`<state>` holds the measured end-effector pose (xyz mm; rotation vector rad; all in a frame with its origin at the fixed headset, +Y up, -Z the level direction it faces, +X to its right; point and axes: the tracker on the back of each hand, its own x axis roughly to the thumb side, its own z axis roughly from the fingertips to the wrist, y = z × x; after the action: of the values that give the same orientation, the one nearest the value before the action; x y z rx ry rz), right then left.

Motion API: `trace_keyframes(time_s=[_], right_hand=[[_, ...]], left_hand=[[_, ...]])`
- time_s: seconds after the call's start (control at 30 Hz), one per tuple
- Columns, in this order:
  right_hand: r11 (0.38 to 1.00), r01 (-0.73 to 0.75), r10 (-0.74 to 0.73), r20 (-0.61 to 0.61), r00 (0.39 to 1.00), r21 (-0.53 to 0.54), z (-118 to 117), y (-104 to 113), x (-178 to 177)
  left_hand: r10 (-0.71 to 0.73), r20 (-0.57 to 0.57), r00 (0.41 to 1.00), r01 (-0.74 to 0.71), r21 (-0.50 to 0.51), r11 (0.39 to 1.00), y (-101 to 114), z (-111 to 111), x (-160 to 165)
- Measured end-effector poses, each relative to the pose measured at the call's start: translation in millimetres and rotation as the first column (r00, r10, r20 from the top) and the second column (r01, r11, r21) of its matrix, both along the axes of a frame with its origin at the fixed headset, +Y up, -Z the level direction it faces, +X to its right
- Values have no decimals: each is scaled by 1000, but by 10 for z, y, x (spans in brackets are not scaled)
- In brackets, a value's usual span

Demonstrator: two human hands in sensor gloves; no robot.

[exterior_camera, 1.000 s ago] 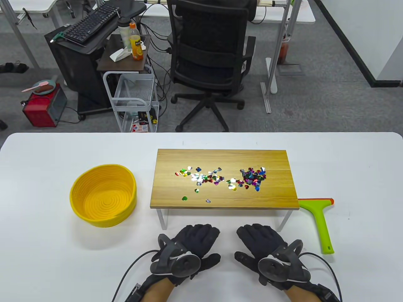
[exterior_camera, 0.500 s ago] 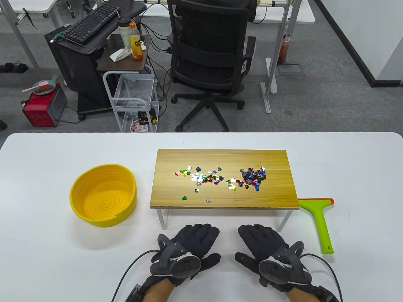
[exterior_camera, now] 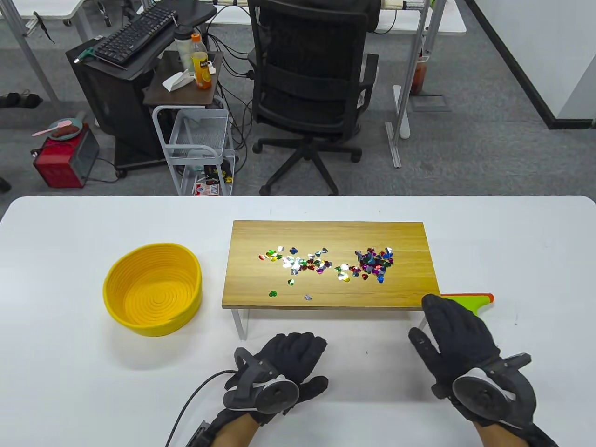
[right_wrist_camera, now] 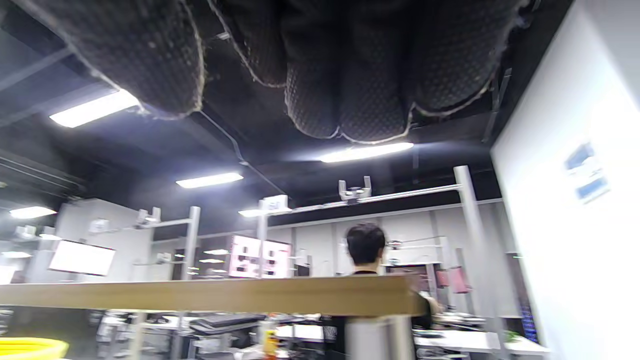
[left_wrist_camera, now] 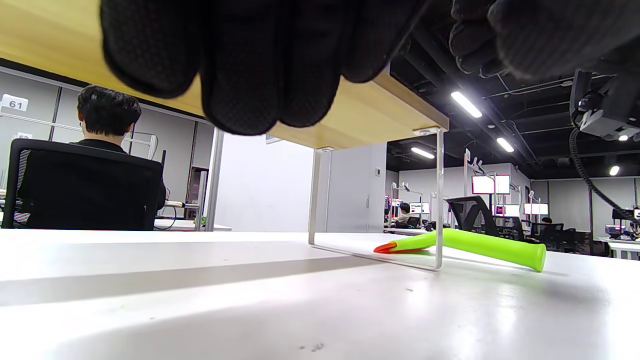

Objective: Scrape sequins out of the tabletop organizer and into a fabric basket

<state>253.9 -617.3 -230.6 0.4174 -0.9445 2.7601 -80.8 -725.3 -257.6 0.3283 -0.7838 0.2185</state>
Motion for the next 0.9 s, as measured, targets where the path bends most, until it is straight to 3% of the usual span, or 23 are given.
trace_keyframes(time_s=[0.1,0.27,0.5,0.67,0.9], right_hand=[[997,-11,18,98,995,-74,-125,-40,210],[968,13,49,242,969,-249,-380,-336,524],[842,58,204,416,886,-536,-679,-853,763],[756,76,324,472,820,-651,-815,-1042,820],[689,136,387,521,761,-712,-956,-1211,853]], left_hand=[[3,-1,1000,-3,0,1000,0,1,-1],[3,0,1000,-3,6,1000,6,11,1],[3,0,1000,-3,4,1000,2,13,6],[-1,1,1000,1,4,1000,3,17,4],[8,2,1000,-8,7,1000,9,13,3]])
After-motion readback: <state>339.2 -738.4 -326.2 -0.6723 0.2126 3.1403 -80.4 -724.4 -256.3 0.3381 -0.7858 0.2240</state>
